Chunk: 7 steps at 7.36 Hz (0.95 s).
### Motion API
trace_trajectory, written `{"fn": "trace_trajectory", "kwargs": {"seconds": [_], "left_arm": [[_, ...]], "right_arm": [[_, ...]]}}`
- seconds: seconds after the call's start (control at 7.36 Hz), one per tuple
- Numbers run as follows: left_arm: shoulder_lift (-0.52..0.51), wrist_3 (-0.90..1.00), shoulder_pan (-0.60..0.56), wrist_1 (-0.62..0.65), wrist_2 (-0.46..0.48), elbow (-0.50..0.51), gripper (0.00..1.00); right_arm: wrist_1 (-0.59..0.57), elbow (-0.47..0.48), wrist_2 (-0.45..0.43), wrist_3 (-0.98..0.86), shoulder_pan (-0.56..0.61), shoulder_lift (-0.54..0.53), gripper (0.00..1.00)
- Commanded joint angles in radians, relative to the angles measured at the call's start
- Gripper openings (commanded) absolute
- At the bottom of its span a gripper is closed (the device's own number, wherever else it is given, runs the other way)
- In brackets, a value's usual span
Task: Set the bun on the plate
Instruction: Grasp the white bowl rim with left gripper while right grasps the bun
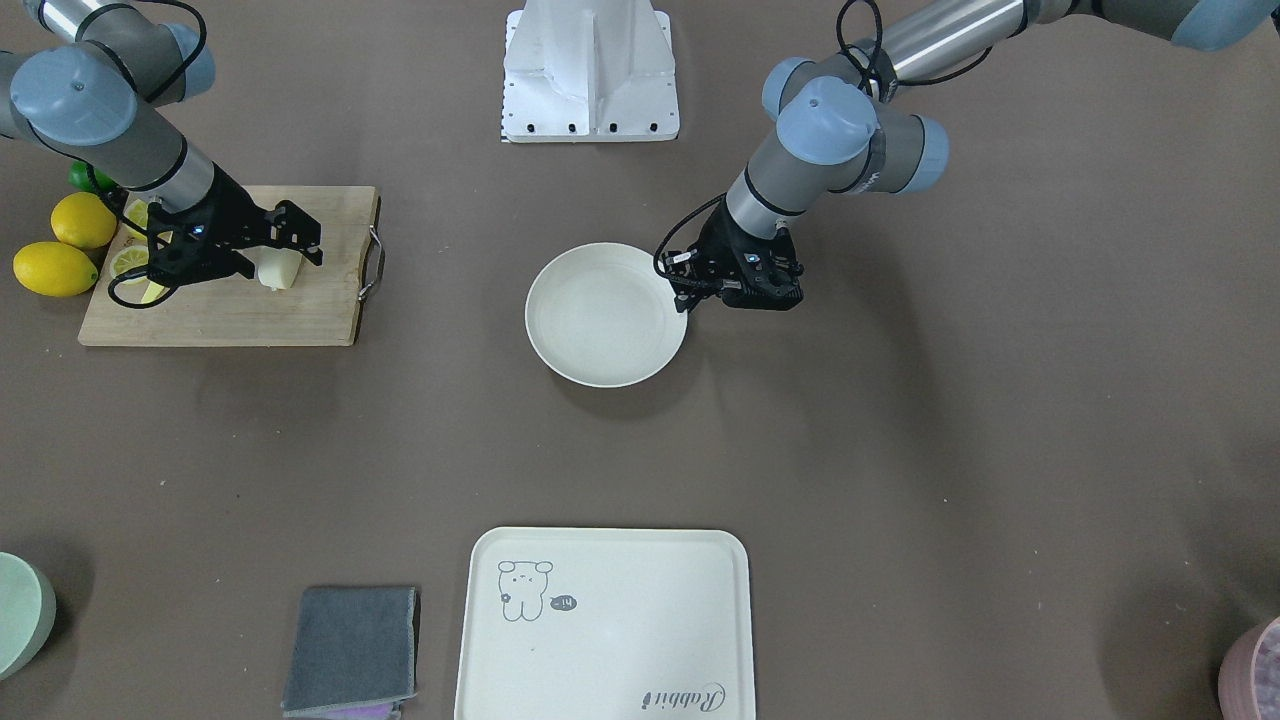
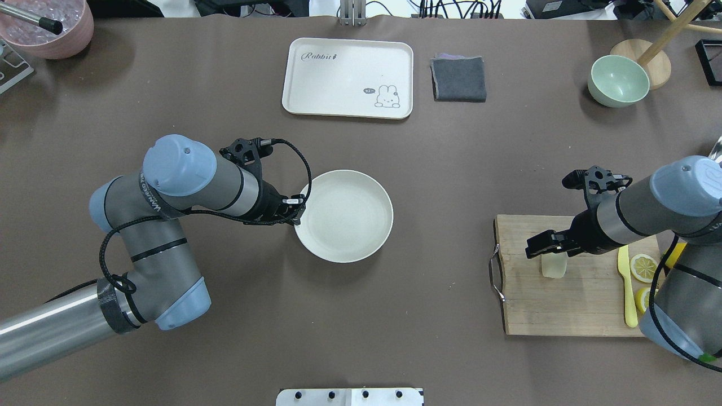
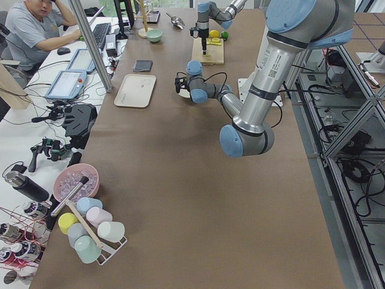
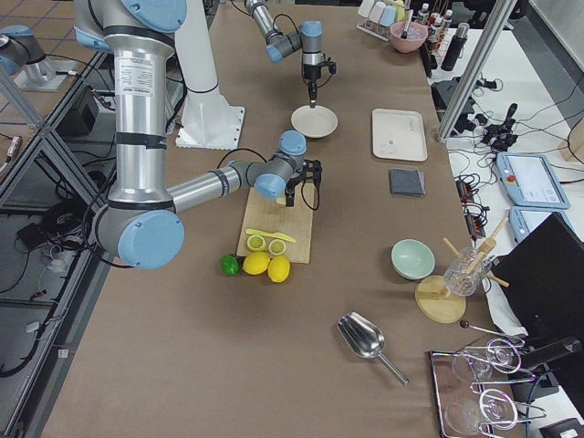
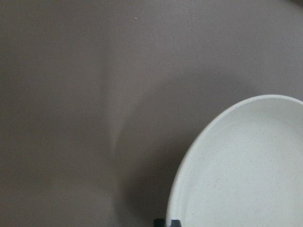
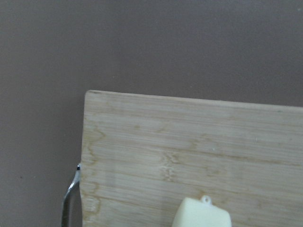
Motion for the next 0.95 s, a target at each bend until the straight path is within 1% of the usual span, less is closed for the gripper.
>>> {"fn": "trace_trajectory", "kwargs": {"seconds": [0.0,0.27,0.41,0.54,0.68,0.82], "left_arm": [[-0.006,0.000,0.003,0.000,0.004,0.009,0.00],[-0.005,-0.001,0.003,0.000,0.019,0.008,0.00],[-0.006,-0.001,0.003,0.000,0.023,0.007,0.72],[-0.006,-0.003,0.005,0.000,0.072,0.004,0.97],[-0.009,-0.004,0.028,0.000,0.100,0.001,0.98],[0.000,-0.004,0.020,0.000,0.108,-0.006,0.98]], "right_arm": [[-0.003,-0.003,-0.008,0.018,-0.012,-0.017,0.87],[-0.003,-0.003,-0.007,0.012,0.004,-0.023,0.58],[-0.003,-0.002,-0.007,0.013,0.002,-0.023,0.48],[-0.001,0.000,-0.007,0.013,0.002,-0.021,0.31],[-0.003,0.003,-0.005,0.013,0.002,-0.017,0.20],[-0.003,0.018,-0.005,0.027,0.010,0.002,0.21]]}}
